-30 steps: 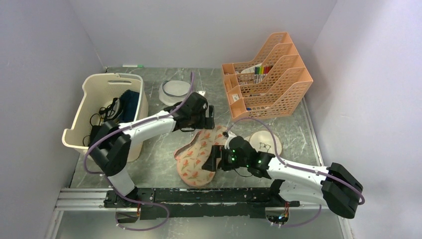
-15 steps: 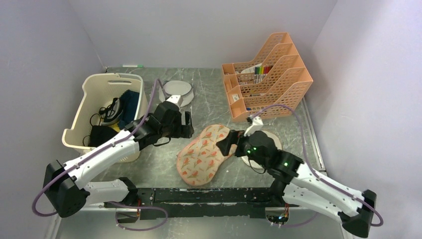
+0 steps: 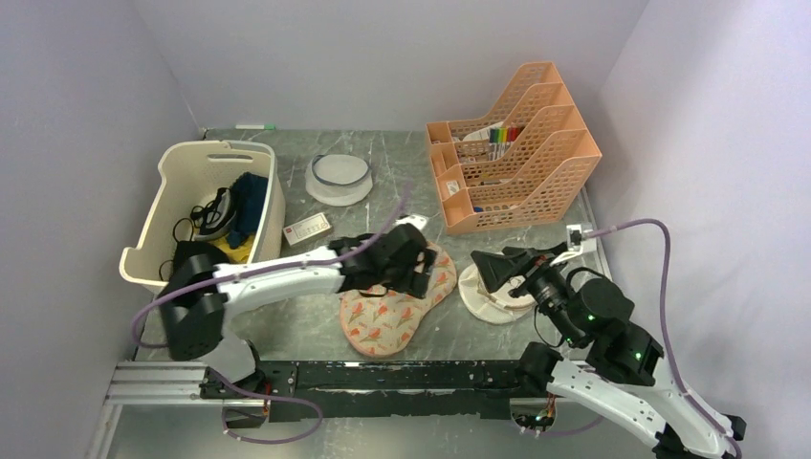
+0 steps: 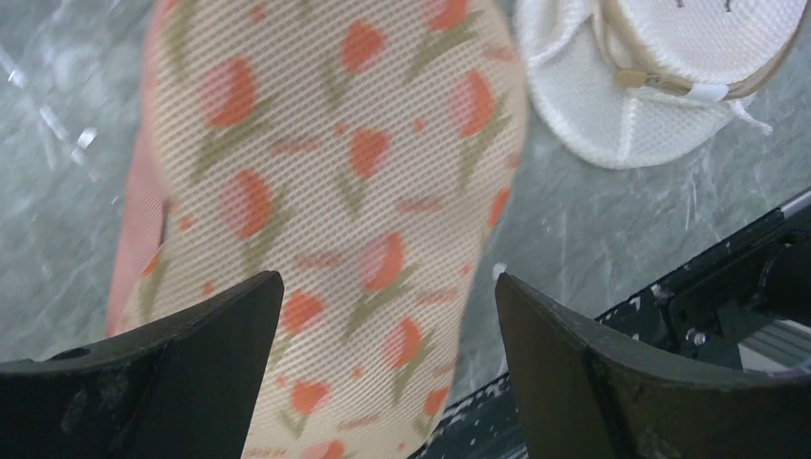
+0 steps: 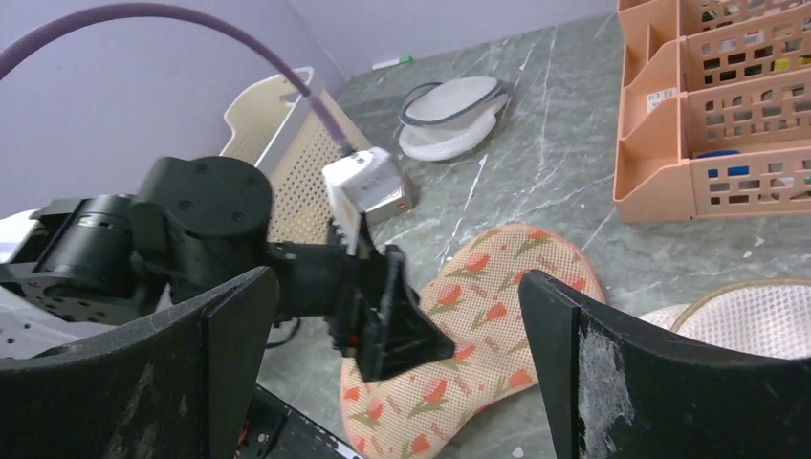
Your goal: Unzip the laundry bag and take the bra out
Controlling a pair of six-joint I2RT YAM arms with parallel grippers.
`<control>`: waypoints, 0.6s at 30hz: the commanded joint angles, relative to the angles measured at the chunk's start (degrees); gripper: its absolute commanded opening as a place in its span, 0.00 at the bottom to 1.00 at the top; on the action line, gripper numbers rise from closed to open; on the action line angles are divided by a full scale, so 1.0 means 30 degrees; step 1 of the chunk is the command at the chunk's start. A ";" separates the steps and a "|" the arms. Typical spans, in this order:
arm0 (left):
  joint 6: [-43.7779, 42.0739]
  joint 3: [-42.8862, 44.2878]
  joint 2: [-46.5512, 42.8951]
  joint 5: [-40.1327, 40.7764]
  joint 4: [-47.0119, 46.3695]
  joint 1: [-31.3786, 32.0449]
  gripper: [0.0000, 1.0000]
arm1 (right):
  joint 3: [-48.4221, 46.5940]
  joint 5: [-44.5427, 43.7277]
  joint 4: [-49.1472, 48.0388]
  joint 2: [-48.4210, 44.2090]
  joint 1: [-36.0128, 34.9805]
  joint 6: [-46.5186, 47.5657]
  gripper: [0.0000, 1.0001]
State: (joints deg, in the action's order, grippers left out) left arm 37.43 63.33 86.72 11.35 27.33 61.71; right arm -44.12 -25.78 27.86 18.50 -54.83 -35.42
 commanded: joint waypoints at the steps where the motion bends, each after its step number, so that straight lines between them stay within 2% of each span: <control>1: -0.1404 0.3930 0.3026 0.3037 0.0375 0.1914 0.94 | -0.0009 -0.0558 0.1092 -0.1265 -0.0012 0.0315 1.00; 4: -0.2008 0.5899 0.5295 0.4307 0.1207 0.2637 0.94 | -0.0114 -0.0679 0.1444 -0.2124 -0.0049 0.0234 1.00; 8: -0.2869 0.6971 0.7370 0.4122 0.0632 0.3150 0.94 | -0.0571 -0.1060 0.2011 -0.3152 -0.0049 0.0397 1.00; 14: -0.3629 0.8434 0.9734 0.6022 0.1911 0.3513 0.94 | -0.0592 -0.1680 0.2330 -0.4751 -0.0036 0.0216 1.00; 15: -0.3732 0.8489 0.9923 0.6333 0.2085 0.3511 0.97 | -0.0507 -0.1743 0.2365 -0.4976 -0.0035 0.0159 1.00; 17: -0.4049 0.8515 1.0027 0.6911 0.2452 0.3485 0.72 | -0.0400 -0.1874 0.2407 -0.5347 -0.0035 -0.0026 1.00; 18: -0.4344 0.8484 1.0004 0.7052 0.2570 0.3442 0.66 | -0.0366 -0.1892 0.2404 -0.5420 -0.0035 -0.0069 1.00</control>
State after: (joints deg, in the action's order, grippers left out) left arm 27.79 86.63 116.79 26.81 31.35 71.96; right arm -45.10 -29.56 34.20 3.97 -54.83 -35.00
